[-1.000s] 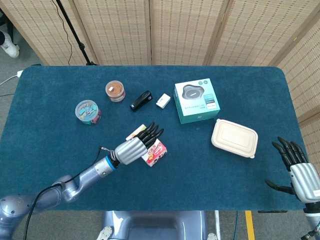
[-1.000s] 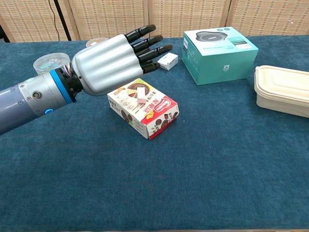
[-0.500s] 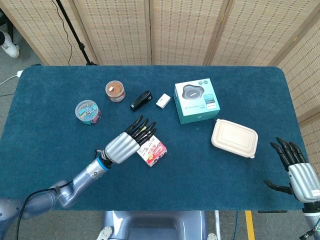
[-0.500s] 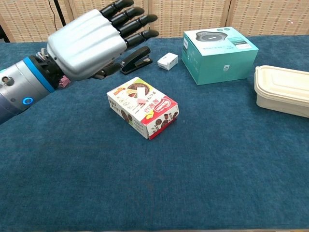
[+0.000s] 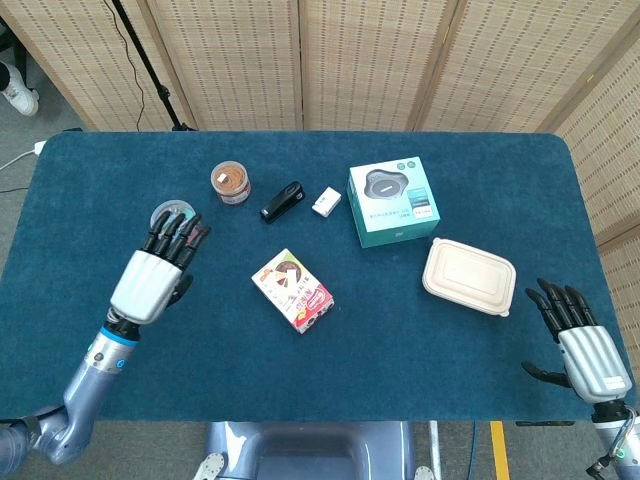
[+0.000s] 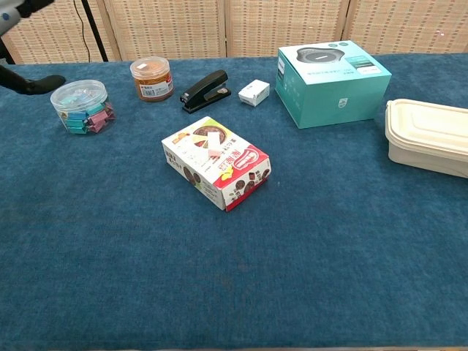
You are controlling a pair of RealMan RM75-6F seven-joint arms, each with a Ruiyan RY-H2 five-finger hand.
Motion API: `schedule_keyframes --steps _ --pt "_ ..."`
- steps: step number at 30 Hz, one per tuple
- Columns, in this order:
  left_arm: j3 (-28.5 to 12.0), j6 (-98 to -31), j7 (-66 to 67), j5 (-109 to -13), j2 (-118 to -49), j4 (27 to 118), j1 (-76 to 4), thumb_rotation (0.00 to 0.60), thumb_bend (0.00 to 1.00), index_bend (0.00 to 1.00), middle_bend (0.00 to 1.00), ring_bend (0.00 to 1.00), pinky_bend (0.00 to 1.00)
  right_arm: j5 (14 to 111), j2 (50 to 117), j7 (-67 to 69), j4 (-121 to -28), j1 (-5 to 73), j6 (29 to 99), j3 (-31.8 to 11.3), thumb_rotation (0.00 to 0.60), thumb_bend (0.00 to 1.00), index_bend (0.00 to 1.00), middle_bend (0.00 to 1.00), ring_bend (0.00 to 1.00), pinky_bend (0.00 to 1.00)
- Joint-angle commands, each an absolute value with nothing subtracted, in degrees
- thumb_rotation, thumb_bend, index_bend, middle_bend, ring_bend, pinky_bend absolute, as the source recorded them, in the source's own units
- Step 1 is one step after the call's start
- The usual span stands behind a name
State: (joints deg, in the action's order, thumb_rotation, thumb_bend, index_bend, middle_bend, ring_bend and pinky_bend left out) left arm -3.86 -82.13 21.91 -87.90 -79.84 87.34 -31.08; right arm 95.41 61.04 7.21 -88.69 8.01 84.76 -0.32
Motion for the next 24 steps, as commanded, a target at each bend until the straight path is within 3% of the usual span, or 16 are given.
schedule_keyframes --steps 1,4,7,15,18,24 --pt "-4.12 -83.52 18.15 -83.03 -76.56 91.94 -27.13 0.6 0.3 0.0 0.0 0.0 0.0 97.36 60.5 3.67 -89.83 9.02 83.52 0.3 0.6 0.0 0.0 0.0 0.0 0.0" --pt "-3.81 -83.97 16.39 -81.06 -74.46 94.46 -24.9 0.6 0.3 0.0 0.0 0.0 0.0 99.0 59.65 1.76 -91.47 9.9 82.42 0.85 0.6 0.04 0.0 0.0 0.0 0.0" --pt "-3.2 -84.26 14.35 -79.35 -72.1 96.48 -22.55 0.6 0.3 0.0 0.0 0.0 0.0 100.78 58.41 1.15 -93.85 11.5 80.24 1.48 0.6 0.19 0.0 0.0 0.0 0.0" --pt "-2.04 -83.72 11.83 -75.16 -63.64 104.89 -17.72 0.6 0.3 0.0 0.0 0.0 0.0 103.33 57.57 -6.98 -102.37 15.62 73.72 1.64 0.6 0.77 0.0 0.0 0.0 0.0" --pt "-1.4 -84.65 11.01 -75.91 -60.73 107.95 -16.11 0.6 0.3 0.0 0.0 0.0 0.0 103.06 57.91 -10.07 -105.53 17.21 71.21 0.95 0.6 0.88 0.0 0.0 0.0 0.0" --pt "-0.56 -87.51 7.03 -79.46 -56.17 110.85 -12.75 0.6 0.3 0.0 0.0 0.0 0.0 100.03 60.94 -18.73 -113.14 23.05 62.67 -2.62 0.6 0.98 0.0 0.0 0.0 0.0"
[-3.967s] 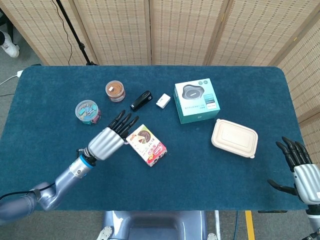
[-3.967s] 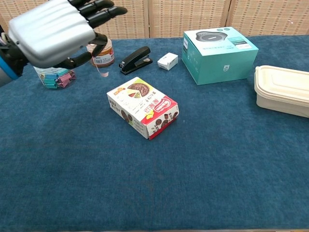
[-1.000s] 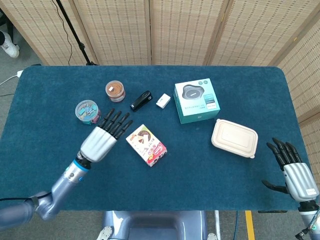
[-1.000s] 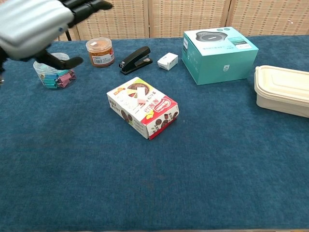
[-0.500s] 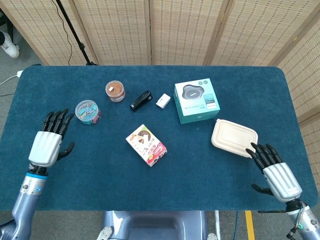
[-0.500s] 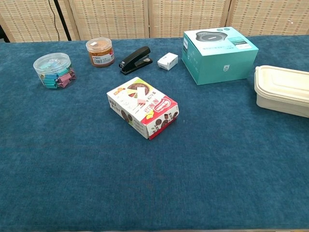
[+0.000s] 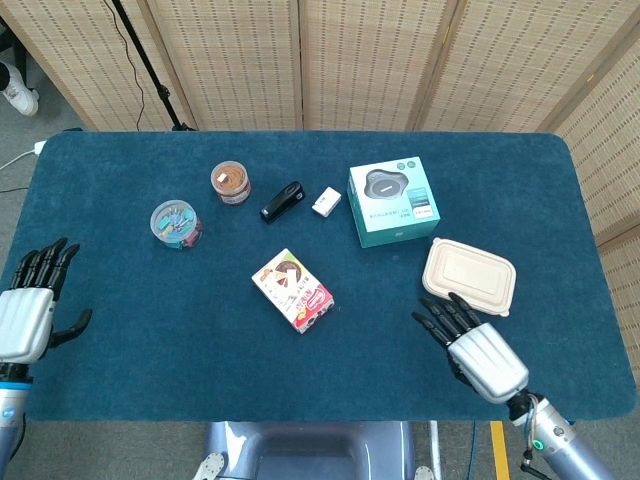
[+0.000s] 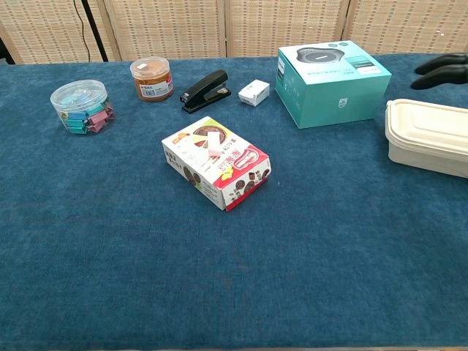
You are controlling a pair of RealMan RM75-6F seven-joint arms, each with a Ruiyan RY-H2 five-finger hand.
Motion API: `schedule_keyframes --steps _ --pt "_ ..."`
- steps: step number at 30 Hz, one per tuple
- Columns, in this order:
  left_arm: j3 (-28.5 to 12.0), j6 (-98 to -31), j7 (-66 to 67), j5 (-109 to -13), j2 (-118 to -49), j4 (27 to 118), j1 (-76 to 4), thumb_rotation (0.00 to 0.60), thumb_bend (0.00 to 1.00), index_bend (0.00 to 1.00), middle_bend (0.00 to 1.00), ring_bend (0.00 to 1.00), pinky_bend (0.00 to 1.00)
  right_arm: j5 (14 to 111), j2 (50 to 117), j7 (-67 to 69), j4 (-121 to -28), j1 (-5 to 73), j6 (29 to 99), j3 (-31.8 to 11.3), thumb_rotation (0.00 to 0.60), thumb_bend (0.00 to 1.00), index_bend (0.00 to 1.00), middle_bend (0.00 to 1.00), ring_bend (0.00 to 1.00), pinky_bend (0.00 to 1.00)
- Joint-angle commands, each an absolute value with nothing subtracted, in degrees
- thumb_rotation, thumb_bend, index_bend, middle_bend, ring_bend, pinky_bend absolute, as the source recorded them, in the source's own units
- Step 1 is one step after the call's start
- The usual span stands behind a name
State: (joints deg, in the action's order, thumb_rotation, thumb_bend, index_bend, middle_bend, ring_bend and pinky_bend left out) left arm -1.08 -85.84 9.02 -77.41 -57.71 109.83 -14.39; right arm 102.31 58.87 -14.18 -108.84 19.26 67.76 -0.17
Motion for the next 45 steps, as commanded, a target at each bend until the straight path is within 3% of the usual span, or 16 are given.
schedule_keyframes --steps 1,11,21,33,45 --pt "-0.49 -87.98 6.24 -80.19 -55.84 110.97 -12.33 0.6 0.3 0.0 0.0 0.0 0.0 99.06 61.62 -20.1 -114.02 24.04 61.3 -3.38 0.6 0.99 0.01 0.0 0.0 0.0" --pt "-0.37 -89.31 0.61 -84.07 -53.84 110.55 -9.87 0.6 0.3 0.0 0.0 0.0 0.0 83.9 73.17 -39.32 -118.61 34.44 50.23 -10.56 0.6 1.0 0.07 0.0 0.0 0.0" --pt "-1.15 -87.91 -2.91 -84.59 -52.69 109.89 -9.21 0.6 0.3 0.0 0.0 0.0 0.0 63.71 85.54 -53.29 -109.92 44.84 50.73 -15.04 0.6 1.0 0.12 0.0 0.0 0.0" --pt "-1.77 -86.51 -3.81 -84.95 -52.37 109.68 -8.86 0.6 0.3 0.0 0.0 0.0 0.0 54.96 89.51 -54.0 -104.2 51.17 53.43 -14.95 0.6 1.0 0.21 0.0 0.0 0.0" --pt "-2.34 -85.28 -2.77 -84.58 -52.71 109.91 -8.65 0.6 0.3 0.0 0.0 0.0 0.0 48.31 94.51 -56.44 -96.92 56.89 55.33 -13.33 0.6 1.0 0.23 0.0 0.0 0.0"
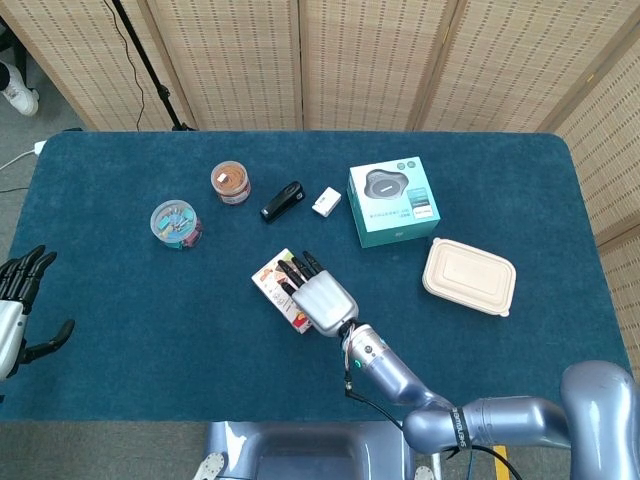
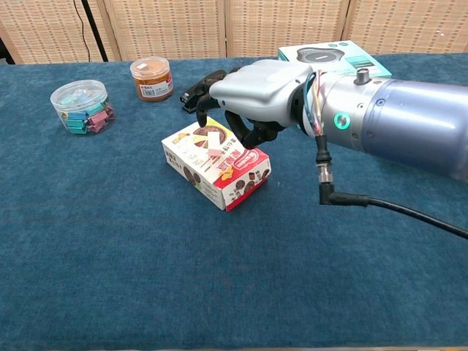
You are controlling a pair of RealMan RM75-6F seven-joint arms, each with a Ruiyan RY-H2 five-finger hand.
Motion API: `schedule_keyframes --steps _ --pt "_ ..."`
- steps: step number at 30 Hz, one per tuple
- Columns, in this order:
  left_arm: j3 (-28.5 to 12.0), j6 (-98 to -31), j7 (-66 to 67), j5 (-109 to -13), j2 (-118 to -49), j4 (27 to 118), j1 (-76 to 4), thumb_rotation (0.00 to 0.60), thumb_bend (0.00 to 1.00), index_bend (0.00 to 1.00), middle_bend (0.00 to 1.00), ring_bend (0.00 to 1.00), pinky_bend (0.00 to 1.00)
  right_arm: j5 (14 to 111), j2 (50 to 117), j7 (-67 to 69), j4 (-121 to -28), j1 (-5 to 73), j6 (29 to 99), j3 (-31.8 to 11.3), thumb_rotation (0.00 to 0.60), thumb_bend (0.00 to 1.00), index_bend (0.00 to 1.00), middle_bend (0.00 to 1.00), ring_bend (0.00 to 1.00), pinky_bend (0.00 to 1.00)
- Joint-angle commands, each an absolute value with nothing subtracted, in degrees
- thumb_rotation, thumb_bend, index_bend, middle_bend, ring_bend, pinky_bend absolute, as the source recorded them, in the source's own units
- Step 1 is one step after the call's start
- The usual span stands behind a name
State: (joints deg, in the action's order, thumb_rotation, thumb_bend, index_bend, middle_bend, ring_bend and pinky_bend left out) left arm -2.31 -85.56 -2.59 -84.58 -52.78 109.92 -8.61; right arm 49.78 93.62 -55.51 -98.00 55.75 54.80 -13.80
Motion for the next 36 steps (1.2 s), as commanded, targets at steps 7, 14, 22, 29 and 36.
schedule_keyframes --steps 7,14,22,29,36 --pt "-2.68 -84.83 -2.97 -84.6 -52.61 109.85 -8.56 0.6 0.3 0.0 0.0 0.0 0.0 46.85 95.03 -55.7 -95.42 58.07 56.3 -11.85 0.6 1.0 0.25 0.0 0.0 0.0" --pt "-2.84 -84.81 -2.63 -84.74 -52.75 109.97 -8.33 0.6 0.3 0.0 0.0 0.0 0.0 47.12 95.32 -53.91 -95.06 58.57 56.37 -10.62 0.6 1.0 0.27 0.0 0.0 0.0" --pt "-2.85 -85.52 -1.71 -85.24 -53.04 110.28 -7.7 0.6 0.3 0.0 0.0 0.0 0.0 46.99 96.3 -52.29 -93.66 59.19 56.25 -9.67 0.6 1.0 0.28 0.0 0.0 0.0" --pt "-3.03 -85.53 -1.94 -85.46 -52.98 110.23 -7.52 0.6 0.3 0.0 0.0 0.0 0.0 47.95 96.44 -51.3 -93.62 59.34 56.67 -8.64 0.6 1.0 0.29 0.0 0.0 0.0" --pt "-3.09 -85.57 -1.98 -85.73 -52.99 110.25 -7.3 0.6 0.3 0.0 0.0 0.0 0.0 48.66 97.4 -50.89 -93.17 59.7 56.95 -7.83 0.6 1.0 0.29 0.0 0.0 0.0"
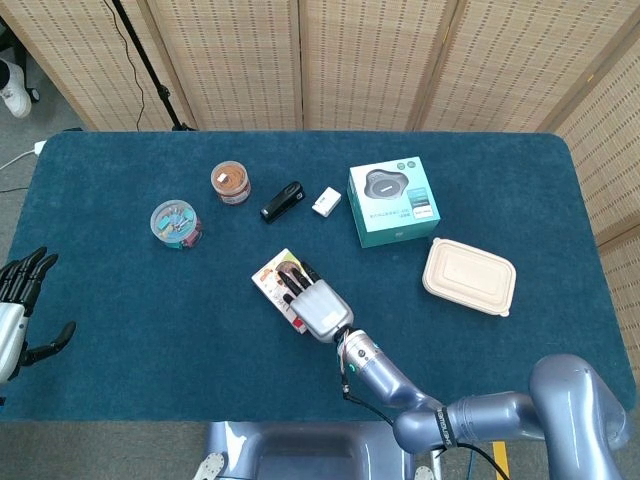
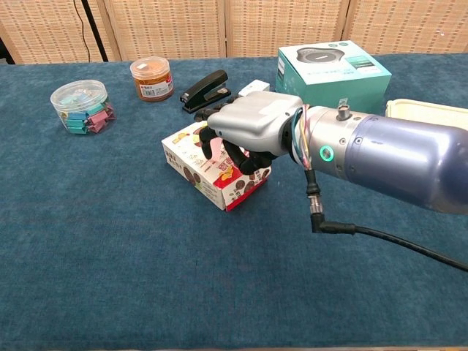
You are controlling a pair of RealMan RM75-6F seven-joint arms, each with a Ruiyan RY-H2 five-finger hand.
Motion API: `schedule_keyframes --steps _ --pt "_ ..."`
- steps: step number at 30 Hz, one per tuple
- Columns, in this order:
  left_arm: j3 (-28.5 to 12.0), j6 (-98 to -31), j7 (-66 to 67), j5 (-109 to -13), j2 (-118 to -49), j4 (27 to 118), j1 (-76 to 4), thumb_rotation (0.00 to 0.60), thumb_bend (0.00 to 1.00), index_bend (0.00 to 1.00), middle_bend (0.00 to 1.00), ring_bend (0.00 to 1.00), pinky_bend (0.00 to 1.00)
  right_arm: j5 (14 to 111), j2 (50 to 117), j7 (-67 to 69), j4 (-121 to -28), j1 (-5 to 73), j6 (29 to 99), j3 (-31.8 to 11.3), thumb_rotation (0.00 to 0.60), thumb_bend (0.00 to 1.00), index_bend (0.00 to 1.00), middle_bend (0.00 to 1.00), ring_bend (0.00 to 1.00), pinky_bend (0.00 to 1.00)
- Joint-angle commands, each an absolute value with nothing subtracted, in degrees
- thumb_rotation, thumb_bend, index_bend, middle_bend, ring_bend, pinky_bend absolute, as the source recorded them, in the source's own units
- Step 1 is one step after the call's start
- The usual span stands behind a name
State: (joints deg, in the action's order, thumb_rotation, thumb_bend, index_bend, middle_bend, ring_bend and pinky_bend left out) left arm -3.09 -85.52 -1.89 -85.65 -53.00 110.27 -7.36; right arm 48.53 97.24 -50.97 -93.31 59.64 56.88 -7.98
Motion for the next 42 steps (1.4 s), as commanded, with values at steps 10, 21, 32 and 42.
schedule_keyframes --steps 10,21,32,42 --pt "-3.2 -85.59 -3.16 -86.12 -52.65 110.05 -7.05 0.6 0.3 0.0 0.0 0.0 0.0 49.34 97.93 -51.04 -91.99 59.88 57.64 -7.09 0.6 1.0 0.29 0.0 0.0 0.0" --pt "-3.16 -85.49 -4.01 -86.68 -52.4 109.87 -6.89 0.6 0.3 0.0 0.0 0.0 0.0 50.34 99.12 -52.68 -90.67 59.99 58.74 -6.11 0.6 1.0 0.31 0.0 0.0 0.0" --pt "-3.1 -85.22 -4.45 -86.95 -52.19 109.8 -6.82 0.6 0.3 0.0 0.0 0.0 0.0 49.46 100.15 -54.54 -89.9 60.47 59.24 -6.57 0.6 1.0 0.31 0.0 0.0 0.0" --pt "-3.07 -85.32 -5.22 -87.35 -51.99 109.63 -6.68 0.6 0.3 0.0 0.0 0.0 0.0 49.51 98.95 -56.85 -90.32 60.23 60.83 -6.1 0.6 1.0 0.34 0.0 0.0 0.0"
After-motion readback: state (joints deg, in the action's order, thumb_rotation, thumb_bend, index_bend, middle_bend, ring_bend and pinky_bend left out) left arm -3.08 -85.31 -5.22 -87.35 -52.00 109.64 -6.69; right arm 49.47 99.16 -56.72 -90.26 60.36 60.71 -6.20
